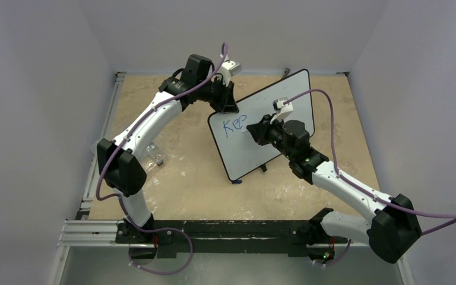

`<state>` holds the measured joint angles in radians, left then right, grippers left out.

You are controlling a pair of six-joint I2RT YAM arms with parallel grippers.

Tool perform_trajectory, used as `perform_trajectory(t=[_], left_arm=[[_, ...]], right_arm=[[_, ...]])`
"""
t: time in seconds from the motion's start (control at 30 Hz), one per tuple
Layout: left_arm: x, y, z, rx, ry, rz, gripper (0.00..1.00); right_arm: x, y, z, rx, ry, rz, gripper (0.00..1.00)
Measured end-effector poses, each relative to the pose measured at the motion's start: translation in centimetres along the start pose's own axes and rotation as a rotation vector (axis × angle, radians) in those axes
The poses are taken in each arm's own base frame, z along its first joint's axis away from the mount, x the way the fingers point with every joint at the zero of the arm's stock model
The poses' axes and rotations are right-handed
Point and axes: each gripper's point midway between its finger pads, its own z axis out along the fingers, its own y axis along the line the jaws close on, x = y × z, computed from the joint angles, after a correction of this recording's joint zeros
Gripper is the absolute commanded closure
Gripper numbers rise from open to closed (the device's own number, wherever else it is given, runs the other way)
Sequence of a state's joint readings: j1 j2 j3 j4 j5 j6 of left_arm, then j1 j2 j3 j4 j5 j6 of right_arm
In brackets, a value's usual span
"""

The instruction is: Write a sentence on the whiteboard

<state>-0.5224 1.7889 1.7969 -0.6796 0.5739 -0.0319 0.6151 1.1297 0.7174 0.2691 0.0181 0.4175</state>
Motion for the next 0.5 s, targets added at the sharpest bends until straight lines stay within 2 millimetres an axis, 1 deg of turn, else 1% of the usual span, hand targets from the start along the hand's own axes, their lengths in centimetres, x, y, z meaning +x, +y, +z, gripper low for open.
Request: perform_trajectory(t=[0.33,0.5], left_arm=[[0.0,-0.1,0.0,0.004,0.0,0.001,1.0],[-0.1,-0.3,0.0,0.008,-0.002,0.002,1.0]], right_arm=[[1.2,-2.3,-0.4,0.111,0.044,-0.028,1.0],[0.5,-2.6,-0.6,0.138,0.039,-0.05,1.0]])
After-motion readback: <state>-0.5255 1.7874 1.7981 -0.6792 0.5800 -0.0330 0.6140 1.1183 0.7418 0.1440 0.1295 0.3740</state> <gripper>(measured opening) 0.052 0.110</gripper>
